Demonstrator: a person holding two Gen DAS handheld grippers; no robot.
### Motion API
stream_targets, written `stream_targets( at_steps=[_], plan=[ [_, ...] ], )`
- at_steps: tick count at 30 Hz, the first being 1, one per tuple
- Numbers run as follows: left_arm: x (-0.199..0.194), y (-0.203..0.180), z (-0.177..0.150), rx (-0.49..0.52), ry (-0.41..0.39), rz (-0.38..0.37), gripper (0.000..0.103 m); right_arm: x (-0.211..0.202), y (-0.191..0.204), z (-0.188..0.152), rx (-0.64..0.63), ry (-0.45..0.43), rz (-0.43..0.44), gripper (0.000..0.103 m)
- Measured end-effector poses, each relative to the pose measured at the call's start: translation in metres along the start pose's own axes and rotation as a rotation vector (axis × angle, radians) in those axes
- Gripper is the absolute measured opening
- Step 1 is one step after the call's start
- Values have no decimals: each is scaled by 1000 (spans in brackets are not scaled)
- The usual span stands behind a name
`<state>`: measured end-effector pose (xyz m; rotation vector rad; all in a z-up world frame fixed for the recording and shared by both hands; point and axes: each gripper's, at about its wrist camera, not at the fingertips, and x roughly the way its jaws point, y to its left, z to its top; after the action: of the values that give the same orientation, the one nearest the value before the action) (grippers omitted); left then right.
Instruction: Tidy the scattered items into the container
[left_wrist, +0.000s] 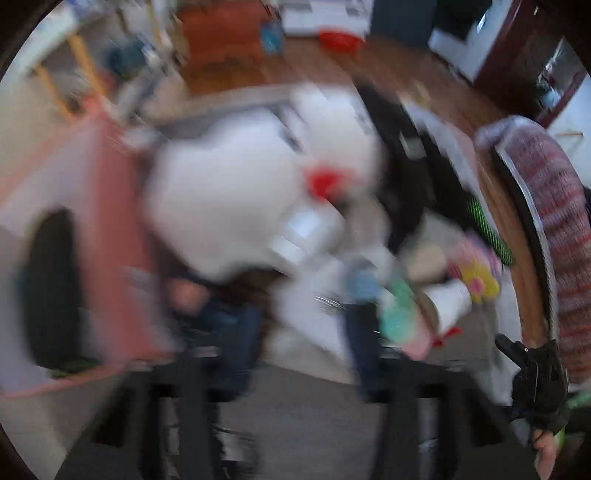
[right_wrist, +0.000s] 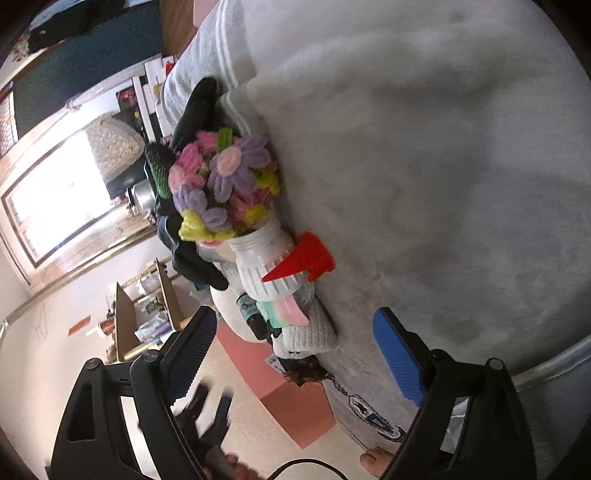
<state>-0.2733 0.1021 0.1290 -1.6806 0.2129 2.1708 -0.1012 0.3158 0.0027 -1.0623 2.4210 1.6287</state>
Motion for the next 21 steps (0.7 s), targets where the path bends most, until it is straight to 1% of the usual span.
stream_targets(
  at_steps=[2,5,8,9,10,12,15,17,19,21],
  plan=[
    [20,-13,4,-31,35,-45,34,4,3,1,-12,14,-1,87],
    [38,-24,13,-63,57,-61,34,8,4,3,-17,24,1,87],
    [53,-30,21,-66,71,-67,34,9,1,3,-15,33,-1,87],
    [57,-32,22,-64,77,-65,30,10,1,3,-18,34,-2,87],
    [59,-32,22,-63,75,-67,21,11,2,4,-23,34,-5,87],
    [59,-33,22,-77,83,-75,21,12,4,5,-36,32,-13,87],
    [45,-32,18,-61,80,-60,21,10,5,7,-47,20,-23,87],
    [24,-24,16,-50,53,-34,21,8,4,7,-46,13,-28,87],
    [-8,-5,15,-61,14,-24,21,7,3,7,-46,13,-30,87],
    [-47,20,13,-77,-30,2,21,7,3,6,-51,14,-35,87]
  ],
)
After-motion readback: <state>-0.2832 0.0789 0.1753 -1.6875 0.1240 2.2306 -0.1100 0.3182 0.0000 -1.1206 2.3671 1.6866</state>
